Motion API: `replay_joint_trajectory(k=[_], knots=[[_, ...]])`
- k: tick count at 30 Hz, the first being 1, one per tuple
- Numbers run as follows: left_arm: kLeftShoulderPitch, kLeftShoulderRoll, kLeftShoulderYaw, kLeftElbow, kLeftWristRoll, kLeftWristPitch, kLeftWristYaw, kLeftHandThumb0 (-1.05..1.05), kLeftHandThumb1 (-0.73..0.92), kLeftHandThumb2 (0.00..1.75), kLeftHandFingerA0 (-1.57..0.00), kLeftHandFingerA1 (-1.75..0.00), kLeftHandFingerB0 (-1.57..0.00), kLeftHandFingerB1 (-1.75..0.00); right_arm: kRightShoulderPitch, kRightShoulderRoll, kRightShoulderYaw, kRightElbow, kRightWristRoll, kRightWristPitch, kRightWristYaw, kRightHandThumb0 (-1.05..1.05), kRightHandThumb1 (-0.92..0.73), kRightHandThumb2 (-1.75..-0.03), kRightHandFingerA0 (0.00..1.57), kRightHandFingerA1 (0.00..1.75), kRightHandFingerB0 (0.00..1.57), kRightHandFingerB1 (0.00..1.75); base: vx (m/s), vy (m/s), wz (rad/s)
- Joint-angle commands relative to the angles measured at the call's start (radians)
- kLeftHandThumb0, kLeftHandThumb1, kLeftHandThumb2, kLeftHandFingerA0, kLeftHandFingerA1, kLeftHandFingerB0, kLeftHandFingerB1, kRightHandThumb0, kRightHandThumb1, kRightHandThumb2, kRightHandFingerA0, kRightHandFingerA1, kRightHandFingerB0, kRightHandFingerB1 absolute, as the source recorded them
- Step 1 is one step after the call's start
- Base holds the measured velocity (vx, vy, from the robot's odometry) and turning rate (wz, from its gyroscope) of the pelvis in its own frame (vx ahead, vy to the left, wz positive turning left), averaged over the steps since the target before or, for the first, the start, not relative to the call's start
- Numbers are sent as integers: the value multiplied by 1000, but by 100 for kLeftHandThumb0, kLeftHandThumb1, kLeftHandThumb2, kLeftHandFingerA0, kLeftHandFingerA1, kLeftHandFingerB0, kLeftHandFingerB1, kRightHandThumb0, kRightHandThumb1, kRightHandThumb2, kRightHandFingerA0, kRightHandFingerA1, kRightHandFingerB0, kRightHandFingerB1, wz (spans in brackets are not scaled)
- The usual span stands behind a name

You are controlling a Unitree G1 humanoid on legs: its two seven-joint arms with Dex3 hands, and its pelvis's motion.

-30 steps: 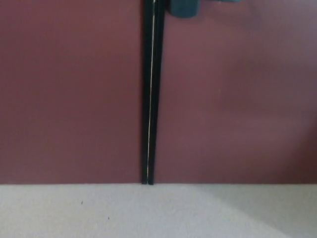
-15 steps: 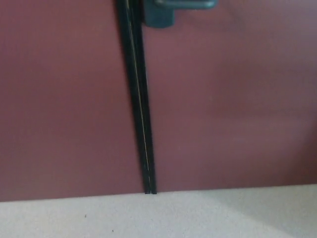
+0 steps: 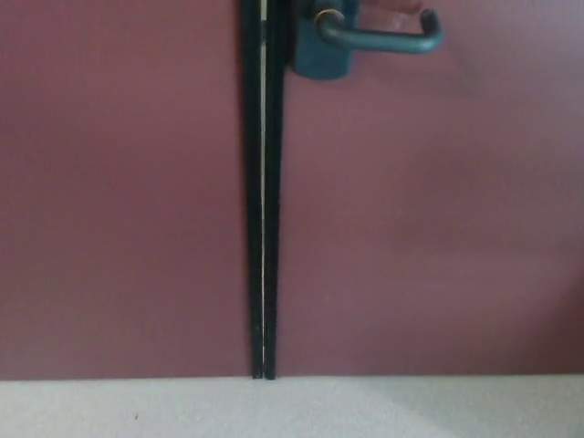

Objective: The robot walks towards the door handle and put its right hand on it and twist the handle

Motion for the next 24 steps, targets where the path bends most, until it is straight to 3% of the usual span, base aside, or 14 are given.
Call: replay_joint_trajectory(k=[1, 10, 15, 16, 24], knots=[[2, 3, 0, -2, 11, -6, -3, -21, 45, 73, -68, -84, -35, -66, -1, -3, 9, -3, -7, -2, -4, -18, -63, -58, 68, 52, 57, 45, 48, 212, -79], [3, -2, 5, -1, 6, -6, 1, -22, 45, 72, -67, -84, -34, -66, -13, -3, 5, -1, 5, 10, 4, -18, -64, -58, 67, 52, 56, 45, 76, 88, 2], [8, 2, 4, -2, 8, -9, -3, -24, 41, 80, -76, -87, -35, -66, -16, 3, 8, -5, 2, 13, -3, -17, -64, -58, 67, 52, 56, 45, 129, 142, 7], [9, 0, 5, -2, 7, -8, -4, -22, 45, 73, -74, -87, -34, -66, -11, 2, 9, -6, 1, 6, -5, -18, -64, -58, 68, 52, 56, 45, 282, 46, 13], [6, -1, 2, 0, 11, -3, 3, -22, 45, 72, -72, -87, -35, -66, -24, 0, 14, 3, -6, 16, -14, -17, -63, -58, 68, 52, 58, 46, 144, 52, 1]])
